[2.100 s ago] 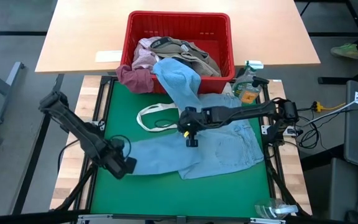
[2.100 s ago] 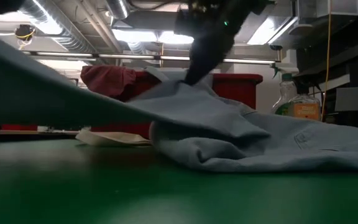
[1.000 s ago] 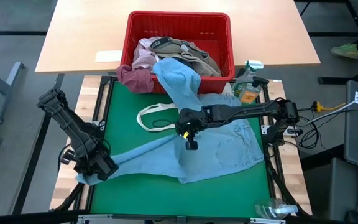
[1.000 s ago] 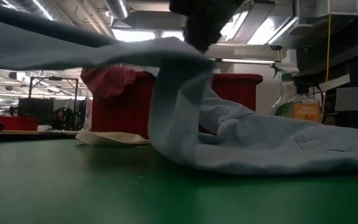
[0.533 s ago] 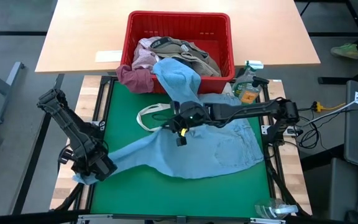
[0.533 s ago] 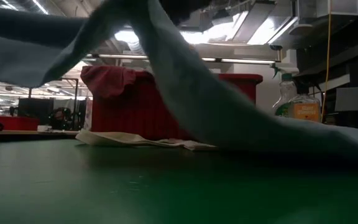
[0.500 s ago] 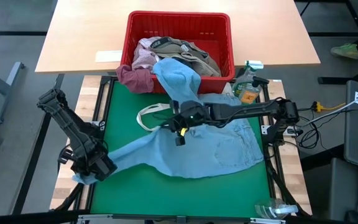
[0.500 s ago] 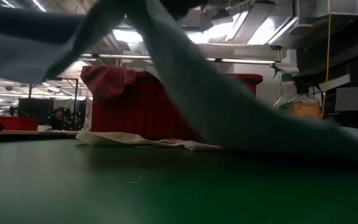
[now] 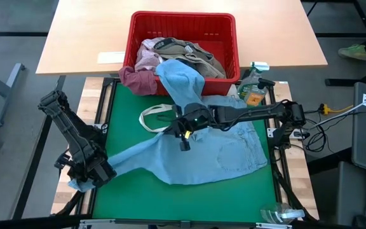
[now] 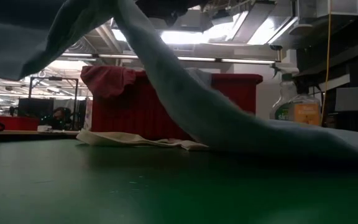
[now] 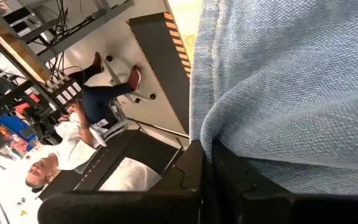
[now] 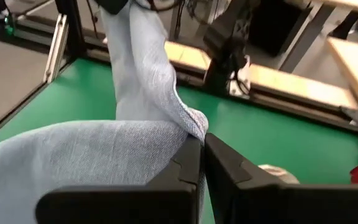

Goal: Fold Laundry from Bin
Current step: Fold the blue pants from the red laundry basket

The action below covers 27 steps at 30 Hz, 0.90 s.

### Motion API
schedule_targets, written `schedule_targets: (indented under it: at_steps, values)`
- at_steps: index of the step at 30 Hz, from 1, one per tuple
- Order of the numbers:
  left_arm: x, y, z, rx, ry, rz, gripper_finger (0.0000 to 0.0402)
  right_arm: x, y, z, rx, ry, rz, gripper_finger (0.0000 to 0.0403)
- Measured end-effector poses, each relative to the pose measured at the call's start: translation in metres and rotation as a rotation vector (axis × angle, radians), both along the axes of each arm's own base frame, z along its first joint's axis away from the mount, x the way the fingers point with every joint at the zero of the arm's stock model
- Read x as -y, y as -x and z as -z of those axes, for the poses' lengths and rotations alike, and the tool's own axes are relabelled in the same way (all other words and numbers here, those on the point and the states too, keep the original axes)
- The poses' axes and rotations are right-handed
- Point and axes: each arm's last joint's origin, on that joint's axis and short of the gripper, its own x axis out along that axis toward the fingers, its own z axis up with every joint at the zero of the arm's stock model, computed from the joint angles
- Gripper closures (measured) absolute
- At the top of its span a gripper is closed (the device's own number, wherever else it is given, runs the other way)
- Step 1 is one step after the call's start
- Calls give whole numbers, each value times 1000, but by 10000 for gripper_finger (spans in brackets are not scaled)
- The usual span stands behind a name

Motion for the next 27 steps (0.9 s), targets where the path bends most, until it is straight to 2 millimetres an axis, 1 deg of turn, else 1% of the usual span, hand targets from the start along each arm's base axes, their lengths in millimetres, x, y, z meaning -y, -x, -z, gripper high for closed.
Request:
schedule_targets:
  at_steps: [3,5,8,12,15,19,21,23,25,27]
  values:
    - [0,0,0,1,0,0,390,0,0,1,-11,-8,-15,384]
    - [0,0,0,1,0,0,389,-1,1,1,-11,-13,-24,368]
    - [0,0,0,-6,7,-1,389,0,0,1,-10,-4,-4,323]
    - [0,0,-1,-18,18,-3,389,3,1,2,-30,24,117,260]
    - [1,0,-1,-23,22,-4,389,4,6,11,-147,-37,174,230]
    - [1,1,-1,-25,25,-4,389,0,24,35,-468,-149,104,216]
    - [1,1,-1,-25,25,-4,389,-7,33,51,-626,-184,48,216]
    - [1,1,-1,-25,24,-4,389,-11,45,74,-768,-180,40,215]
    - [1,0,-1,-24,24,-3,389,-18,52,95,-806,-159,36,215]
    - [1,0,-1,-24,24,-3,389,-22,62,115,-860,-127,44,215]
